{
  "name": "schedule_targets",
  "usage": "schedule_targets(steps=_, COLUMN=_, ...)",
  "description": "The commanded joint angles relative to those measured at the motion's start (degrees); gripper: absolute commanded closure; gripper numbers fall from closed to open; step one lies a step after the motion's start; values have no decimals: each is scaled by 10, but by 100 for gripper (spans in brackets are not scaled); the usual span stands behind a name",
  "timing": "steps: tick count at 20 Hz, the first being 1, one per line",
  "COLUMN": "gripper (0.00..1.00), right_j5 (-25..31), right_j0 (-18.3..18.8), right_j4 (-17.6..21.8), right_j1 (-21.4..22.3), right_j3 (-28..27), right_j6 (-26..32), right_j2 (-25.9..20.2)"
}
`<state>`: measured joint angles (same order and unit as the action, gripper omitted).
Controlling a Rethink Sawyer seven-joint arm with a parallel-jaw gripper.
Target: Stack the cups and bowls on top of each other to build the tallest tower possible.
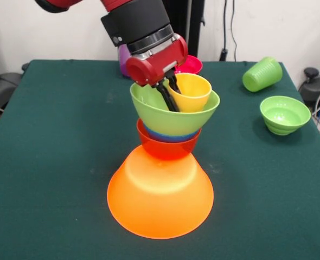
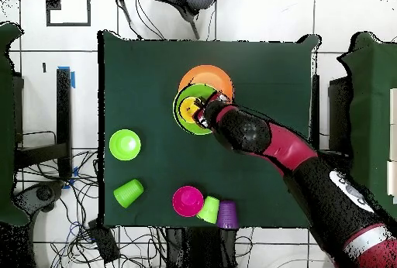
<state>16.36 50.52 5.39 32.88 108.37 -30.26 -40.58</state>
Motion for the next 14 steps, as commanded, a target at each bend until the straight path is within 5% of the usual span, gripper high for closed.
schedule_targets(steps=1, gripper=100, right_j5=-14, right_j0=-36, right_j4=76, right_j1=-35, right_j3=-55, right_j6=-65, right_j2=78)
schedule_targets(steps=14, gripper=100, right_j5=41, right_j0=-37, right_j4=114, right_j1=-11, right_j3=-85, right_j6=-39, right_j2=81)
